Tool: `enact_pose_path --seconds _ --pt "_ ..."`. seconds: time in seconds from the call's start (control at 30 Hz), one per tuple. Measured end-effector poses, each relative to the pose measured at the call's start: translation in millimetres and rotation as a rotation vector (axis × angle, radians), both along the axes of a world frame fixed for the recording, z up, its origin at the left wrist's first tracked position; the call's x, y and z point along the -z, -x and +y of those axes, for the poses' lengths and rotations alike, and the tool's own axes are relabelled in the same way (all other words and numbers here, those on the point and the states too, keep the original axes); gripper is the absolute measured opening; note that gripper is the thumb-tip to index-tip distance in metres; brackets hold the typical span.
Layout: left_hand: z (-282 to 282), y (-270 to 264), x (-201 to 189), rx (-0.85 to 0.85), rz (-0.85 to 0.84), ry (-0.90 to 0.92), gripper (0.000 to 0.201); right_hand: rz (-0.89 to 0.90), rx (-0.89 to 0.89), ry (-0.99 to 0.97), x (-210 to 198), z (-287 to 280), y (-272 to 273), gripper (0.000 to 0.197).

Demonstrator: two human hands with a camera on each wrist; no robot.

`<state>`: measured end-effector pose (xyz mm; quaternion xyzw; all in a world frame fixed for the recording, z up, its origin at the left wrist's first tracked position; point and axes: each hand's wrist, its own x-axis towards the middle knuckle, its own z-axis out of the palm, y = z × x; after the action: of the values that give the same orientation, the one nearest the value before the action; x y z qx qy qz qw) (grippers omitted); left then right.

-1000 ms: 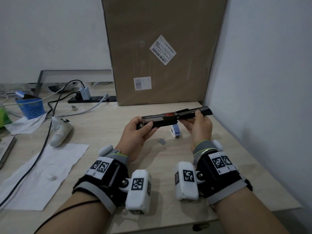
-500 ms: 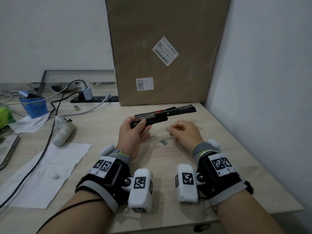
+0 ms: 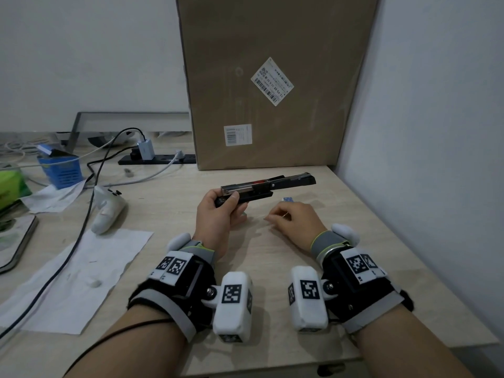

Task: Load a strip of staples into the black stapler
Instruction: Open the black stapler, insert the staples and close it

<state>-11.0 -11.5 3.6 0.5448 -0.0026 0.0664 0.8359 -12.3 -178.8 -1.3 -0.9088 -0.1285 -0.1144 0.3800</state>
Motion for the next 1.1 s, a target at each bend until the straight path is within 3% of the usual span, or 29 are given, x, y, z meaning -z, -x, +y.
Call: enact_pose_path --seconds 0.13,0.23,0.33,0.5,1.1 --pt "0.2 -1.4 1.9 0.001 0.010 -0.002 0.007 -0.137 0.081 -0.353 -10.1 2.1 6.0 0.015" --pt "-0.9 -1.1 1.7 0.038 0.005 -0.003 0.007 -0.217 0.110 -0.598 -18.9 1.4 8.0 0.005" --pt "-4.5 0.4 1.4 0.110 -0.012 -0.017 0.008 -0.223 0.117 -0.789 -25.1 1.1 9.1 0.013" --pt "-9.8 2.3 3.4 0.219 -0.032 -0.036 0.013 -0.175 0.069 -0.883 -27.3 5.8 12.2 0.014" --pt "-10.6 3.0 5.5 0.227 -0.044 -0.066 0.014 -0.025 0.008 -0.925 -20.8 4.9 10.2 0.020"
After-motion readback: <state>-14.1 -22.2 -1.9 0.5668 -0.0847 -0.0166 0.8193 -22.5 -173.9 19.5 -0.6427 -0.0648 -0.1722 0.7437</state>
